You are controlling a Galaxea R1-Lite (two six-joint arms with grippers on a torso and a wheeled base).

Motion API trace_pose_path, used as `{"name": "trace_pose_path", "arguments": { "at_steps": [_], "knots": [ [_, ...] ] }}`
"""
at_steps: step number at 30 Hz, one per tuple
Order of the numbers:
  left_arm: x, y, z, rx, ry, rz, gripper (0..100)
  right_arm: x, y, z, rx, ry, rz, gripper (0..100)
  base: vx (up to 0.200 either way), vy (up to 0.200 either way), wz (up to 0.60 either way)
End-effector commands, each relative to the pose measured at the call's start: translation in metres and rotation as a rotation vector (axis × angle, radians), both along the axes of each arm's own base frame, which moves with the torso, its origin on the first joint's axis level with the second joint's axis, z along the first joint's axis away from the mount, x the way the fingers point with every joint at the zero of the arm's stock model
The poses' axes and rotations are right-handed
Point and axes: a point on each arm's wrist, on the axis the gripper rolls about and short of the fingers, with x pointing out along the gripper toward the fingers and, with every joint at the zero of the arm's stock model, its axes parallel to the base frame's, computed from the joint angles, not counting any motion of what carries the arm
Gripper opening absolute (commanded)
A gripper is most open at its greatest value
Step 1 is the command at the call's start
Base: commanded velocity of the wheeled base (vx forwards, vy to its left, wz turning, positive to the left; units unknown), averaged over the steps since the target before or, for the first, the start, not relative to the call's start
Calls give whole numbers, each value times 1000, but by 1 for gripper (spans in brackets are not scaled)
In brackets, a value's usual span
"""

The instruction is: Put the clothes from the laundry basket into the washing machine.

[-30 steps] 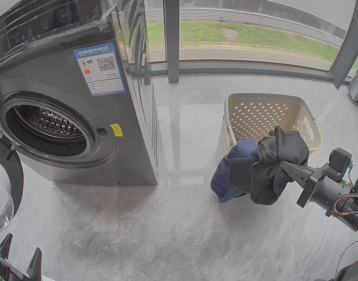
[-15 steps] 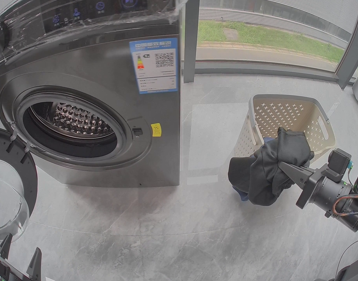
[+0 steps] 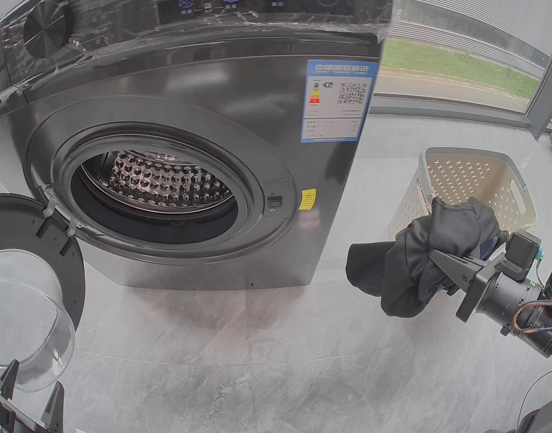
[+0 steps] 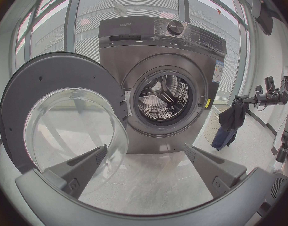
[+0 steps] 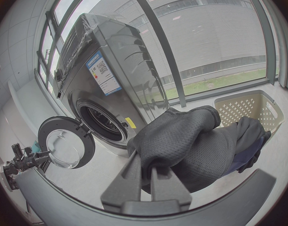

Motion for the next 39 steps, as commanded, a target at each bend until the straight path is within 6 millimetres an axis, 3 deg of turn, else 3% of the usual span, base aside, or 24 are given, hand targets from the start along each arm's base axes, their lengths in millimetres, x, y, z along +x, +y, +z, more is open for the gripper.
{"name": "trace_pose_path", "arguments": {
  "at_steps": [1,10,22,39],
  "knots": [
    [0,0,-5,0,4,1,100,0,0,0,-1,1,1,0,0,0,0],
    [0,0,-5,-2,4,-1,100,-2,-1,-4,-8,9,2,0,-178,0,0],
    [0,0,-5,0,4,-1,100,-2,-1,-4,-11,9,2,0,0,0,0],
    [0,0,-5,0,4,-1,100,-2,-1,-4,-11,9,2,0,0,200,0]
  ]
}}
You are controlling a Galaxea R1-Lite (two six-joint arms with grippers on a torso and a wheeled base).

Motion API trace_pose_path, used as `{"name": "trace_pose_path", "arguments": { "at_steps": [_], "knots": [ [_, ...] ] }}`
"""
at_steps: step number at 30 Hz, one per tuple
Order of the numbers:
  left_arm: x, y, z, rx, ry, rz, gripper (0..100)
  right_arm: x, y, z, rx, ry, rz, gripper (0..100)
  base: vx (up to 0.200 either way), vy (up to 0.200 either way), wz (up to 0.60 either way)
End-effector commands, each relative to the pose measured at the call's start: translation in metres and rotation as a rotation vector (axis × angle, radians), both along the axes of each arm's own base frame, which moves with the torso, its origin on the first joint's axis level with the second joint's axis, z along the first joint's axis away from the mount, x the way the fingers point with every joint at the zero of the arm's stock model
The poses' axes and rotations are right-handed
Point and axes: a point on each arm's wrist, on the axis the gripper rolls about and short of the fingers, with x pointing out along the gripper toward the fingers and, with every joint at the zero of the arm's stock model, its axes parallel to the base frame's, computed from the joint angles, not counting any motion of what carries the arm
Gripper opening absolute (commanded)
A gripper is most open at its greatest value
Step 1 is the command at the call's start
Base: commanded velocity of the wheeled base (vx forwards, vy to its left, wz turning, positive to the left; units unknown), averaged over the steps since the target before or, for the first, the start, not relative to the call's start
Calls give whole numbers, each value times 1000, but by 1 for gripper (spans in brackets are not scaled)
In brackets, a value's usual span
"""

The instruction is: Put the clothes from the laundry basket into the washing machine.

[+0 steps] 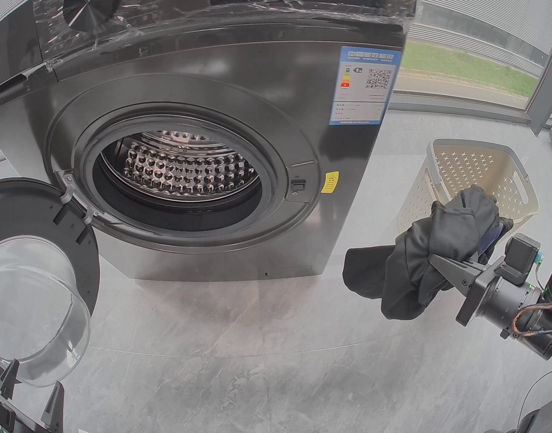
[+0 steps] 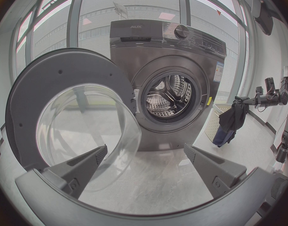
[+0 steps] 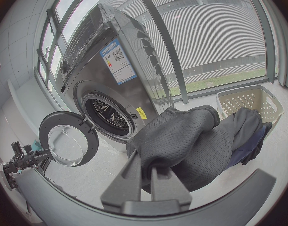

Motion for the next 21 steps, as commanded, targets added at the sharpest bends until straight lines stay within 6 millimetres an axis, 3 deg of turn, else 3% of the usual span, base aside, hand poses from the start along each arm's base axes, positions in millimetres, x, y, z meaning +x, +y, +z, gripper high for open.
{"name": "trace_pose_path", "arguments": {
  "at_steps": [1,10,21],
  "knots": [
    [0,0,-5,0,4,-1,100,0,0,0,0,0,1,0,0,200,0],
    [0,0,-5,0,4,-1,100,0,0,0,1,-2,1,0,0,0,0],
    [0,0,-5,0,5,-1,100,0,0,1,3,-4,-1,0,-200,0,0]
  ]
}}
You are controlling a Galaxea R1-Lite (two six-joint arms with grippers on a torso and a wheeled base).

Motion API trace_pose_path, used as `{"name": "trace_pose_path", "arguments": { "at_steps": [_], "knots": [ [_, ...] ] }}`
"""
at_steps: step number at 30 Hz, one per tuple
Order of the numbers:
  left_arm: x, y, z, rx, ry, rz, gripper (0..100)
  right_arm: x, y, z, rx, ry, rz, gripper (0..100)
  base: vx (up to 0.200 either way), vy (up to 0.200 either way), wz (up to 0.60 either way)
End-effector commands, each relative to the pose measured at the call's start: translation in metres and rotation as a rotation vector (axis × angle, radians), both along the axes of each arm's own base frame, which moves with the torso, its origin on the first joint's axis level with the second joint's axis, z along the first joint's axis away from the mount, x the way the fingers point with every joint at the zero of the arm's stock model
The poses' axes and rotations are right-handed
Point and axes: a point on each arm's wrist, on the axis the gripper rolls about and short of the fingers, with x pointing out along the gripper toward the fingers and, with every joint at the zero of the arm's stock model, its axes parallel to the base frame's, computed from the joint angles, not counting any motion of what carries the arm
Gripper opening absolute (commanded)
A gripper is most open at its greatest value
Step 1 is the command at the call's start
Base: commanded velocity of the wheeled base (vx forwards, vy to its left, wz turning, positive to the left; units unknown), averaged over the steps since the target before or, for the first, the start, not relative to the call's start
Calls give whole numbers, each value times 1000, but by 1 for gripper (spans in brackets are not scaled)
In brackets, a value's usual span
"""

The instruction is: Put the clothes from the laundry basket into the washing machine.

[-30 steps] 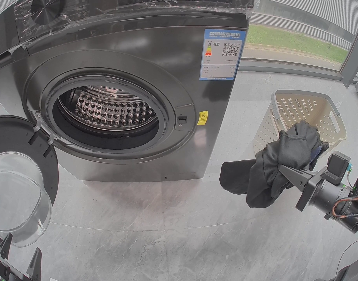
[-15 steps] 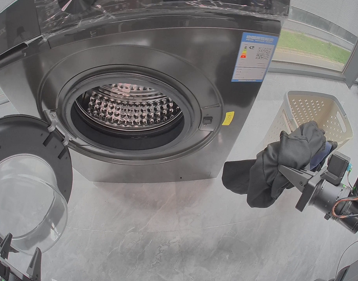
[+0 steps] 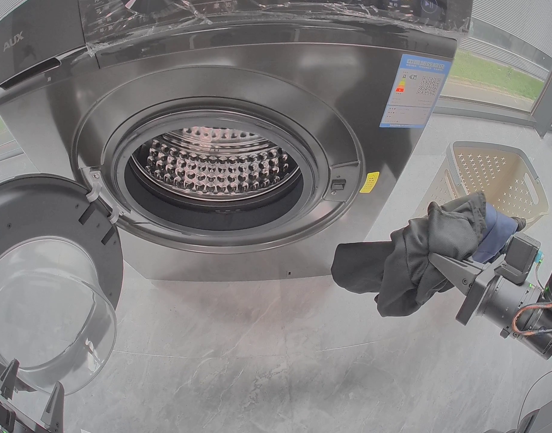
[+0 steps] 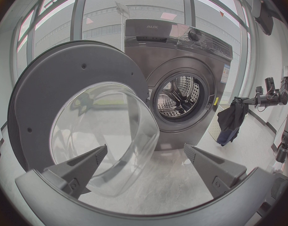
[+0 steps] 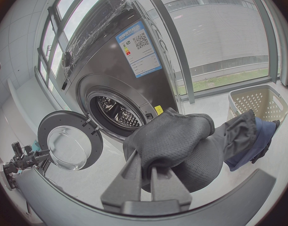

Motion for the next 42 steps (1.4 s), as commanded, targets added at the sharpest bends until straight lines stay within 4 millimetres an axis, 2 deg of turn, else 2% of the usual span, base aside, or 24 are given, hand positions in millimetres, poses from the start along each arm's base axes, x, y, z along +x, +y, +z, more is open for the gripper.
{"name": "trace_pose_path", "arguments": {
  "at_steps": [1,14,17,29,39,42],
  "knots": [
    [0,0,-5,0,4,-1,100,0,0,0,0,-1,-1,0,-200,0,0],
    [0,0,-5,-2,4,-1,100,3,3,-2,5,14,10,0,0,0,0],
    [0,0,-5,-2,4,-1,100,2,3,0,67,36,16,0,0,0,0],
    [0,0,-5,-2,4,-1,100,0,0,5,109,32,16,0,0,0,0],
    [0,0,-5,-2,4,-1,100,-7,-6,-10,84,90,84,0,0,0,0],
    [0,0,-5,-2,4,-1,100,-1,-9,-8,91,85,69,0,0,0,0]
  ]
}}
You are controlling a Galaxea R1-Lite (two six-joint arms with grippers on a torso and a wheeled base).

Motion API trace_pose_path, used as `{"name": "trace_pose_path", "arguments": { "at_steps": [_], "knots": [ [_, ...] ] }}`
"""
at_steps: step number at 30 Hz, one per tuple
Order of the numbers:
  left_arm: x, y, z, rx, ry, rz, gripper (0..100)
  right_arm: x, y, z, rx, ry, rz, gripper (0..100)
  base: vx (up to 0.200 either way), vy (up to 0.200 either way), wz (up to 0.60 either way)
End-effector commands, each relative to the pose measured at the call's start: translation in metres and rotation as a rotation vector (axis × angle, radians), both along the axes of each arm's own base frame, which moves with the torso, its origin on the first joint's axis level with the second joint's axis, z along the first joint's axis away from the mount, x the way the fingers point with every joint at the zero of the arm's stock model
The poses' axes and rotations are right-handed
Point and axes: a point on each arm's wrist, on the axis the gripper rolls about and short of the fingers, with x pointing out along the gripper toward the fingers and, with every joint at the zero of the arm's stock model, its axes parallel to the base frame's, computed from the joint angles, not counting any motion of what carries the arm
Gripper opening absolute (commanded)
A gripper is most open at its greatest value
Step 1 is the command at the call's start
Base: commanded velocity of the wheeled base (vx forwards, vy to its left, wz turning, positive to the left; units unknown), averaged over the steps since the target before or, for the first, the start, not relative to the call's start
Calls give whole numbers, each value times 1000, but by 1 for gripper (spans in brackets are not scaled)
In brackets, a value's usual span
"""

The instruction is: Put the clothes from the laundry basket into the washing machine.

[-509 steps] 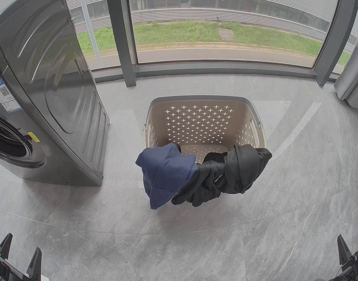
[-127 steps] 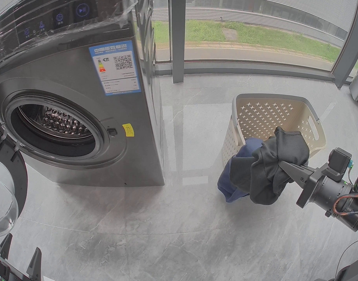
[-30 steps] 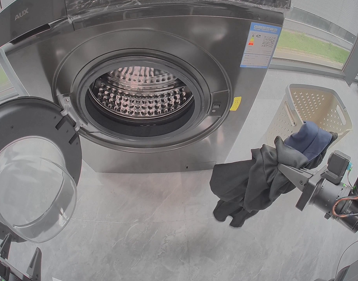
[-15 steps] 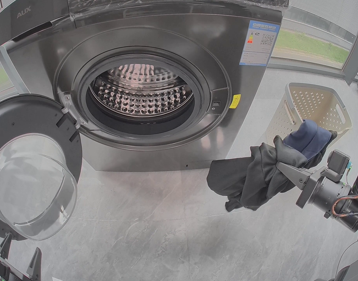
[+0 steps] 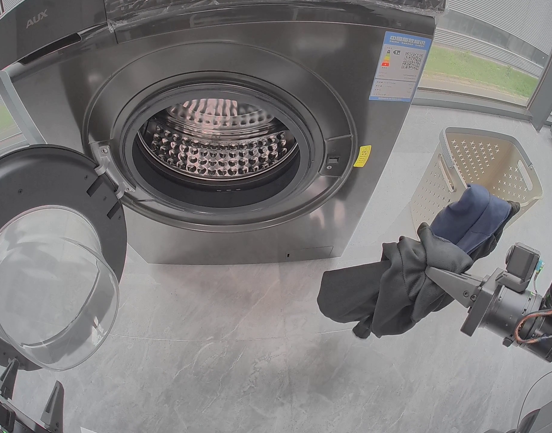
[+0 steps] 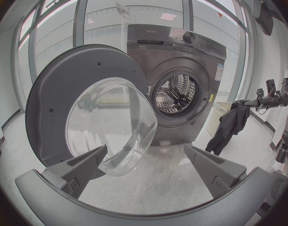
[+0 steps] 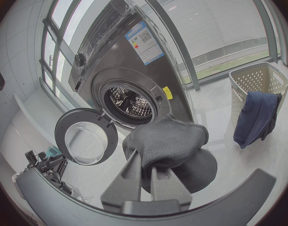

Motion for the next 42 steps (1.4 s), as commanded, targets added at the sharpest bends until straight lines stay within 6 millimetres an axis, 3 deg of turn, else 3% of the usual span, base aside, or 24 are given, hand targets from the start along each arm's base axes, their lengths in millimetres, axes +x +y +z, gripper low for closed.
{"name": "trace_pose_path", "arguments": {
  "at_steps": [1,11,18,24,42],
  "knots": [
    [0,0,-5,0,4,-1,100,7,-5,0,1,3,-31,0,0,0,0],
    [0,0,-5,0,4,-1,100,10,-18,0,10,7,-18,0,0,0,0],
    [0,0,-5,0,4,-1,100,12,-17,2,16,-2,-21,0,0,0,0],
    [0,0,-5,-2,4,1,100,11,-17,0,6,2,-18,0,0,0,600],
    [0,0,-5,0,4,-1,100,11,-17,-2,-6,4,-37,0,0,22,0]
  ]
}}
